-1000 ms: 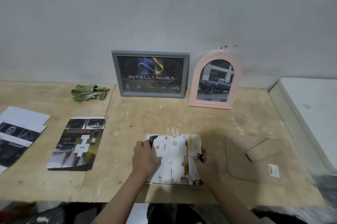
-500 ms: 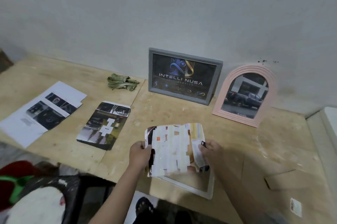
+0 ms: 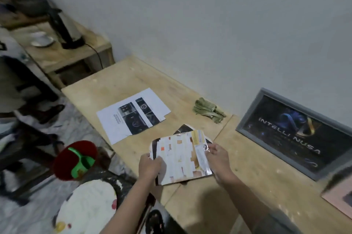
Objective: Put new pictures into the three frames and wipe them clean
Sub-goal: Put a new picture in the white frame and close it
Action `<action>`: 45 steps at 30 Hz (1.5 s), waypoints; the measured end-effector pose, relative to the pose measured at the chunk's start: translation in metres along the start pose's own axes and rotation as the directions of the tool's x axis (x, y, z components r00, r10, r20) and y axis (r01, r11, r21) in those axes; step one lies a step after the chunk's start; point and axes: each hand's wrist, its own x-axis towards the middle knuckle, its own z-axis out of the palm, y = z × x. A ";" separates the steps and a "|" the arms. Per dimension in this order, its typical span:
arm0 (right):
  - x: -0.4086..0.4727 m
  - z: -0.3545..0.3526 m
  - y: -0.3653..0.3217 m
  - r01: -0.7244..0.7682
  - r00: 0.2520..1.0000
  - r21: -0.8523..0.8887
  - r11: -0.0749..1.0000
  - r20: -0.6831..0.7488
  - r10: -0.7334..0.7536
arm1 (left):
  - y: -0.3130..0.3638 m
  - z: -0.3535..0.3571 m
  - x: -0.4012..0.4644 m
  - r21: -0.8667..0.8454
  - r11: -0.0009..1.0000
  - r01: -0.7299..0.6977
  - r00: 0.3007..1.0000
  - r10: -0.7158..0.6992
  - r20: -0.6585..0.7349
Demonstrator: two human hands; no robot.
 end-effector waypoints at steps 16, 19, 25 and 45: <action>0.130 0.225 -0.124 0.310 0.928 -0.421 0.852 0.330 -0.175 | 0.059 -0.087 0.171 0.120 0.992 -0.044 0.978 0.068 -0.200; 0.143 0.237 -0.128 0.355 0.908 -0.488 0.797 0.381 -0.172 | 0.060 -0.086 0.181 0.129 0.989 -0.068 0.976 0.093 -0.196; 0.149 0.215 -0.121 0.342 0.923 -0.573 0.745 0.354 -0.151 | 0.050 -0.076 0.175 0.217 0.971 -0.097 0.981 0.130 -0.143; 0.083 0.035 -0.005 0.289 0.952 -0.852 0.437 0.210 -0.221 | 0.000 0.012 0.010 0.154 0.984 0.087 0.980 -0.112 0.163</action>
